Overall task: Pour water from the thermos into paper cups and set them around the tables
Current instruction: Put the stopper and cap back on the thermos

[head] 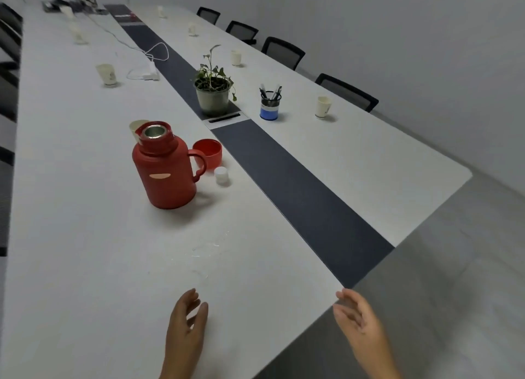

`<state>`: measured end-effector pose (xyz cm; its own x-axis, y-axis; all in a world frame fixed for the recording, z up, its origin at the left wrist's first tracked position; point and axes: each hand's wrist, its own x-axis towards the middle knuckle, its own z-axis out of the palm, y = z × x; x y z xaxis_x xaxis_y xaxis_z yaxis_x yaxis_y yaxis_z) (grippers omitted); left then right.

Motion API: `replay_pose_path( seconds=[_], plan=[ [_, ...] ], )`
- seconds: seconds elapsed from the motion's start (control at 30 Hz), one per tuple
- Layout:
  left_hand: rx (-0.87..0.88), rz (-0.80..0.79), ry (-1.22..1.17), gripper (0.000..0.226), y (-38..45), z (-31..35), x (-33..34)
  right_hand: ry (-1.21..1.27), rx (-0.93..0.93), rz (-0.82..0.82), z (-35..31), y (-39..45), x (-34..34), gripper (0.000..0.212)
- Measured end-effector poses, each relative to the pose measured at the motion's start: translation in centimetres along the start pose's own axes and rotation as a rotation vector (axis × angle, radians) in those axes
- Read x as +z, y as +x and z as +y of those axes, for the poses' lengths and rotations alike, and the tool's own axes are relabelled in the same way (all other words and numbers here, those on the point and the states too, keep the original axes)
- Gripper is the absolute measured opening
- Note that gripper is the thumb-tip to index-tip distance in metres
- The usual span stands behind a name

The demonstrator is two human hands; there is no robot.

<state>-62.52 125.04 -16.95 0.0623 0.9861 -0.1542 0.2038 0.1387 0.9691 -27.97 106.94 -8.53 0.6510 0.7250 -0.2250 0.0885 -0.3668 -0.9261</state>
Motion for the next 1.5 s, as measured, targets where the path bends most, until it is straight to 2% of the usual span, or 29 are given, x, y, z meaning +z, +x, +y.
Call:
replay_pose_path(
  seconds=[0.17, 0.27, 0.4, 0.6, 0.73, 0.87, 1.0, 1.07, 1.13, 1.2, 1.27, 1.33, 1.43, 1.5],
  plan=[
    [0.008, 0.074, 0.013, 0.047, 1.8, 1.6, 2.1, -0.039, 0.057, -0.108, -0.9, 6.1, 1.6, 0.042],
    [-0.016, 0.198, 0.011, 0.047, 3.3, 2.0, 2.3, -0.087, 0.055, -0.198, -1.6, 10.7, 3.5, 0.041],
    [-0.020, 0.372, 0.024, 0.048, 6.2, 3.6, 2.4, -0.129, -0.040, -0.375, -5.3, 19.3, 7.2, 0.040],
    [0.016, 0.569, 0.054, 0.053, 12.1, 8.1, 3.1, -0.218, -0.204, -0.641, -13.1, 32.2, 17.1, 0.038],
    [-0.013, 0.634, 0.077, 0.059, 16.6, 10.3, 2.1, -0.308, -0.321, -0.721, -15.1, 38.0, 25.7, 0.047],
    [-0.068, 0.640, 0.115, 0.080, 21.0, 12.4, -0.1, -0.444, -0.433, -0.712, -14.0, 40.0, 32.5, 0.069],
    [-0.050, 0.611, 0.086, 0.100, 25.9, 15.5, -2.7, -0.499, -0.505, -0.672, -13.2, 40.6, 35.9, 0.077],
    [-0.018, 0.574, 0.110, 0.108, 27.6, 17.2, -3.8, -0.588, -0.526, -0.702, -12.5, 41.3, 36.8, 0.077],
    [-0.022, 0.487, 0.035, 0.119, 28.7, 19.2, -4.4, -0.658, -0.531, -0.715, -11.8, 41.9, 37.0, 0.070],
    [0.018, 0.377, 0.002, 0.116, 29.1, 20.6, -4.7, -0.658, -0.523, -0.712, -11.5, 42.0, 36.7, 0.062],
    [0.087, 0.325, 0.031, 0.103, 29.3, 21.2, -5.1, -0.616, -0.528, -0.702, -12.1, 41.3, 35.8, 0.053],
    [0.114, 0.329, 0.065, 0.099, 29.3, 21.1, -5.3, -0.520, -0.498, -0.653, -13.3, 40.2, 34.8, 0.049],
    [0.153, 0.354, 0.136, 0.095, 29.1, 20.7, -5.0, -0.284, -0.354, -0.565, -16.2, 38.6, 33.8, 0.055],
    [0.168, 0.356, 0.142, 0.095, 28.7, 20.7, -4.6, -0.131, -0.318, -0.519, -18.3, 37.8, 33.6, 0.047]
  ],
)
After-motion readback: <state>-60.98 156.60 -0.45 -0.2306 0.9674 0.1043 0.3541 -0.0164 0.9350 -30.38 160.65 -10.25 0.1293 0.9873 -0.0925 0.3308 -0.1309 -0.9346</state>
